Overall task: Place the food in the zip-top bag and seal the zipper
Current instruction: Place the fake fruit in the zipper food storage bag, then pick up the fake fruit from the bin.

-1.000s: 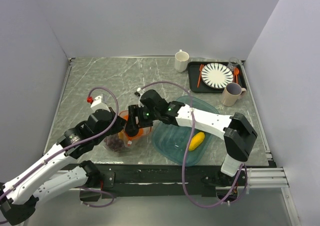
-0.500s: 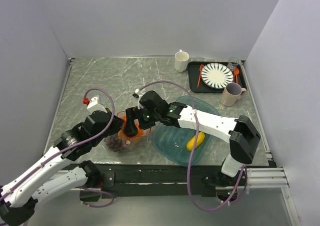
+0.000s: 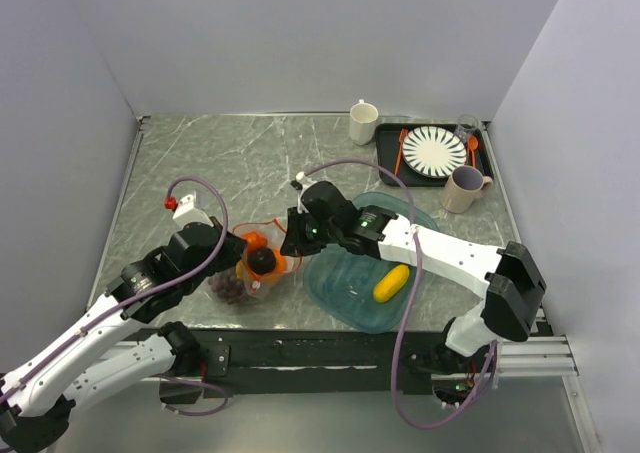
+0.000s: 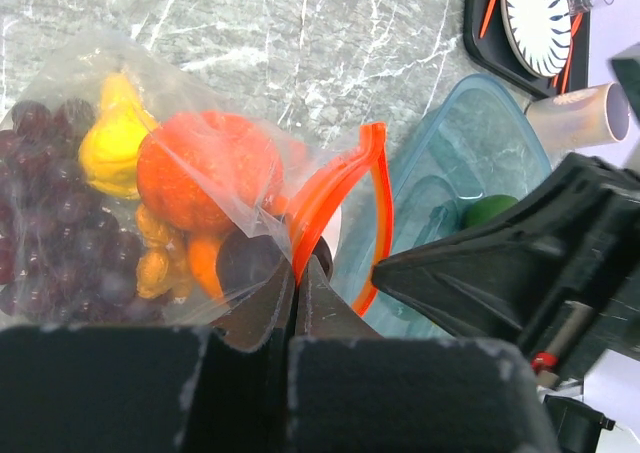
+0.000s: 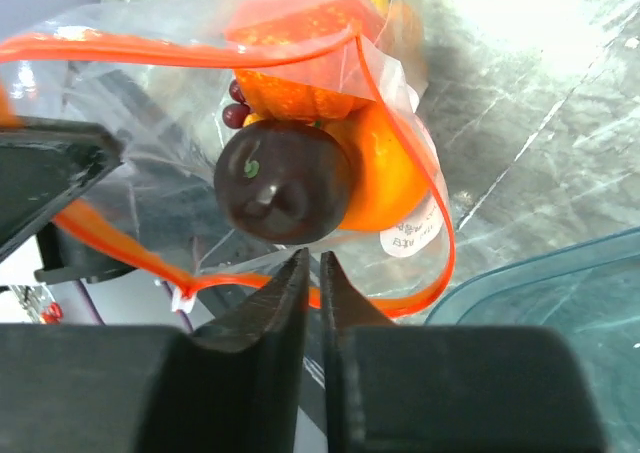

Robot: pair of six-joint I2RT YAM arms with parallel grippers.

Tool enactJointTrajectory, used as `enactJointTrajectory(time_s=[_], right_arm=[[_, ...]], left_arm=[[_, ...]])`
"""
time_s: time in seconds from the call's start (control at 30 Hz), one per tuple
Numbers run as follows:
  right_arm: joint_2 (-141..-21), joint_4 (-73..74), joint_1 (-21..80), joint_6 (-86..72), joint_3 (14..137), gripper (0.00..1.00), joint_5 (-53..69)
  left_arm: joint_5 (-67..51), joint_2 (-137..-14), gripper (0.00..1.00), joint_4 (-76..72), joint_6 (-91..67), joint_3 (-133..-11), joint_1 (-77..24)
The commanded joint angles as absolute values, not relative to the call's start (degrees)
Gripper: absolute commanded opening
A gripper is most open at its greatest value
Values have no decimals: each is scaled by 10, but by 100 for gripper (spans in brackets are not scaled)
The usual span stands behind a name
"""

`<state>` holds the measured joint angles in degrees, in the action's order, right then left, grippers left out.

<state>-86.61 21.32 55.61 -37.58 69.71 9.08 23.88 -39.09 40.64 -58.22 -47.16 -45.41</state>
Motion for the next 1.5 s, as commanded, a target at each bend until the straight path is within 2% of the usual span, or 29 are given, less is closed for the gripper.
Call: enactJointTrajectory(time_s=[0.0,0.1,0.2,0.63,0.8,0.9,1.03,1.1,1.13,1.17,1.23,1.27,1.33,1.47], right_arm=[[-885,200,558,-377,702,10,109],[-918,201,566,-376,726,6,125],[-948,196,572,-378,750,6,137],[-1026,148,585,-386,810,13,240],[-1011,153,584,-385,794,15,217],[-970,191,582,-378,782,17,140],[-878,245,569,-385,752,29,28],[-840,286,557,-413,725,29,-50],[-789,278,541,-417,707,36,-57],[-762,274,528,-431,667,46,-61],[-686,264,483,-442,629,55,-66],[-665,272,470,-457,602,81,-81],[-636,318,421,-466,585,83,-126],[-657,399,351,-489,582,86,-181]], left_arm=[[251,-384,1,397,-588,-488,-453],[250,-388,1,395,-586,-489,-453],[248,-392,1,396,-585,-490,-453],[242,-400,1,387,-582,-493,-453],[244,-403,1,388,-581,-495,-453],[247,-401,1,391,-581,-496,-453],[249,-395,1,392,-583,-492,-453],[249,-395,1,392,-583,-491,-453],[250,-394,1,392,-583,-490,-453],[250,-395,1,395,-583,-490,-453],[251,-392,1,396,-584,-487,-453],[250,-391,1,393,-584,-485,-453],[249,-388,1,389,-584,-481,-452],[241,-388,1,379,-584,-474,-452]])
